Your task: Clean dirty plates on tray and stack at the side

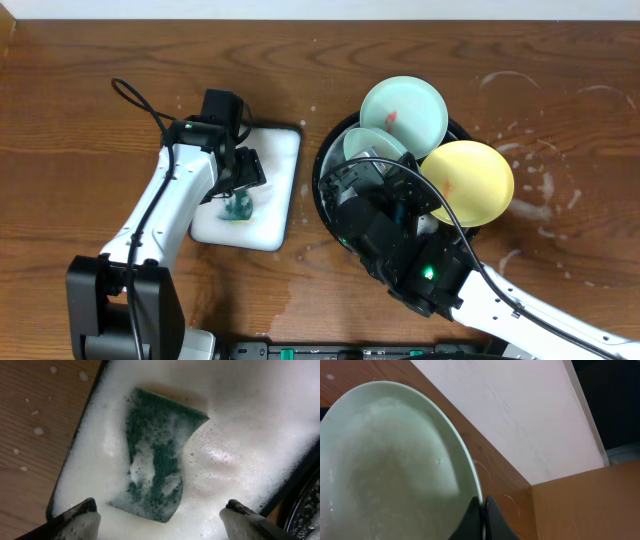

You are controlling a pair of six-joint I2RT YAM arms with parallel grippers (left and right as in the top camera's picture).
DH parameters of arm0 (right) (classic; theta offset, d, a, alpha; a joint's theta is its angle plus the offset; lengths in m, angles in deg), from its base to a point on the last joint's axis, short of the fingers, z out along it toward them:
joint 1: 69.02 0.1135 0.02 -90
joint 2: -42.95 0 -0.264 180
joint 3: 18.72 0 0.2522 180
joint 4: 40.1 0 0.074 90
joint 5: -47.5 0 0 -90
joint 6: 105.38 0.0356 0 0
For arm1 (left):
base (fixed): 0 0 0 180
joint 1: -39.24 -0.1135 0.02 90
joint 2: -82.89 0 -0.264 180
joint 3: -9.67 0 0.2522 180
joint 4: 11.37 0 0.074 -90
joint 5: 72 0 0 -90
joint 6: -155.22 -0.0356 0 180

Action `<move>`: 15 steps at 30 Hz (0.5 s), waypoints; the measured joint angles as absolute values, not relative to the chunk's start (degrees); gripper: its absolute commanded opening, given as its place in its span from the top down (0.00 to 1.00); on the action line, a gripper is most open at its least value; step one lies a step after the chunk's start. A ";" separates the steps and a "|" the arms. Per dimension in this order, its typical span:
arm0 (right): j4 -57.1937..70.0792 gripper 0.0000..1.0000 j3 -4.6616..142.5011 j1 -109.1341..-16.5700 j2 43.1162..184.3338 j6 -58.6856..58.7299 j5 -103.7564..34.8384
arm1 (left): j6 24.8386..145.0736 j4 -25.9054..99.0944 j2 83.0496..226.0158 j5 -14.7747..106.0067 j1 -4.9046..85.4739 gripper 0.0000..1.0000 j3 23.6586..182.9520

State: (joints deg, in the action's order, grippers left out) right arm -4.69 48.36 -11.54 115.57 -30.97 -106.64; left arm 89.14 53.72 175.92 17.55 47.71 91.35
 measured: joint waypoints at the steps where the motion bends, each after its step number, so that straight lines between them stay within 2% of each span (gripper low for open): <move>1: -4.72 0.99 48.36 -11.54 115.57 -31.04 -106.66 | 89.14 53.72 175.92 17.57 47.71 0.18 91.35; 15: -4.80 0.99 48.36 -11.54 115.57 -31.56 -106.64 | 89.14 53.72 175.92 17.57 47.71 0.18 91.35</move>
State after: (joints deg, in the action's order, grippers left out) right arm -4.80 48.36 -11.54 115.57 -31.56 -106.64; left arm 89.14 53.72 175.92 17.57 47.71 91.35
